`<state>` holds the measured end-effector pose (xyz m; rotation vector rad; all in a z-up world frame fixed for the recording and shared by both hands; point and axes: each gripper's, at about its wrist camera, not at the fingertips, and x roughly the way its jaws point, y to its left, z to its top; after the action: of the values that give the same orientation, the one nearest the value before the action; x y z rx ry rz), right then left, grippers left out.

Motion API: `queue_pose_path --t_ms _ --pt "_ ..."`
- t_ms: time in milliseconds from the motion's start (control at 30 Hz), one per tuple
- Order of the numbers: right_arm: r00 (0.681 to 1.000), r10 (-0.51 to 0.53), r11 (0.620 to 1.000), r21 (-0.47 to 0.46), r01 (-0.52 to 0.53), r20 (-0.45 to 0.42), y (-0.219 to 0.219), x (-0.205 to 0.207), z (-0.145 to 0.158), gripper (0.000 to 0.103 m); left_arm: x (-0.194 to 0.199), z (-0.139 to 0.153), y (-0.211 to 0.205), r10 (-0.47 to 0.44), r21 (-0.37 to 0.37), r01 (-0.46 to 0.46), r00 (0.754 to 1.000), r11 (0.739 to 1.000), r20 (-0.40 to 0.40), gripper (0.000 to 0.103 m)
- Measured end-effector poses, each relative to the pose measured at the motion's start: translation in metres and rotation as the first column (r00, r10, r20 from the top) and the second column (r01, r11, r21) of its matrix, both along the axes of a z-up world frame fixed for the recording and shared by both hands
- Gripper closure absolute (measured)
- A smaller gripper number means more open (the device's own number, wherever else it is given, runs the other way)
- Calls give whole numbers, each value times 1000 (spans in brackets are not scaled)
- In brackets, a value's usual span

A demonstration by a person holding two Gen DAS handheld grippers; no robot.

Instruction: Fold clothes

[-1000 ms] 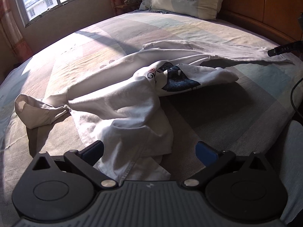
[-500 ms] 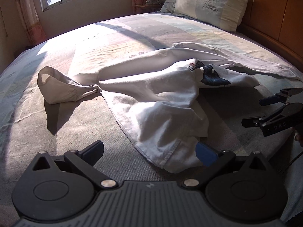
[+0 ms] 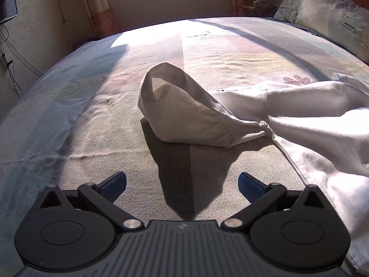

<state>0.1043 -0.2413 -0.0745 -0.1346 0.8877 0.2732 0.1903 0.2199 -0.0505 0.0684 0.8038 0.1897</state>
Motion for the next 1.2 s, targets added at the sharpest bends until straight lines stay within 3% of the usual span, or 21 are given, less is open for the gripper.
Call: queue_pose_path --t_ms 233,433,600,700,800,900,967,1033,1200 --pt "1000 -12 999 -32 12 -15 16 11 1 0 63 -14 25 87 -72 -85 996 994 30 1" --pt "1000 -22 999 -28 22 -9 20 17 -1 0 105 -8 45 145 -106 -138 988 985 57 1" --pt "1000 -26 999 -23 26 7 23 19 -2 0 131 -14 57 226 -163 -224 974 961 -5 1" --pt "999 -28 999 -20 29 17 24 21 -4 0 127 -26 45 205 -173 -207 978 963 -34 1" --pt "999 -31 999 -18 31 27 25 21 -4 0 115 -36 29 163 -91 -165 986 982 -30 0" --pt "999 -30 999 -18 30 29 25 20 -4 0 101 -34 30 153 -73 -154 988 985 -30 0" --pt "999 -31 999 -17 31 29 25 20 -4 0 93 -30 34 155 -11 -155 988 988 -24 0" --pt "999 -34 999 -16 35 35 25 18 -4 0 85 -25 44 187 55 -186 982 981 -14 0" --pt "998 -41 999 -14 42 46 24 14 -5 0 67 -9 81 296 129 -292 955 948 -10 0"
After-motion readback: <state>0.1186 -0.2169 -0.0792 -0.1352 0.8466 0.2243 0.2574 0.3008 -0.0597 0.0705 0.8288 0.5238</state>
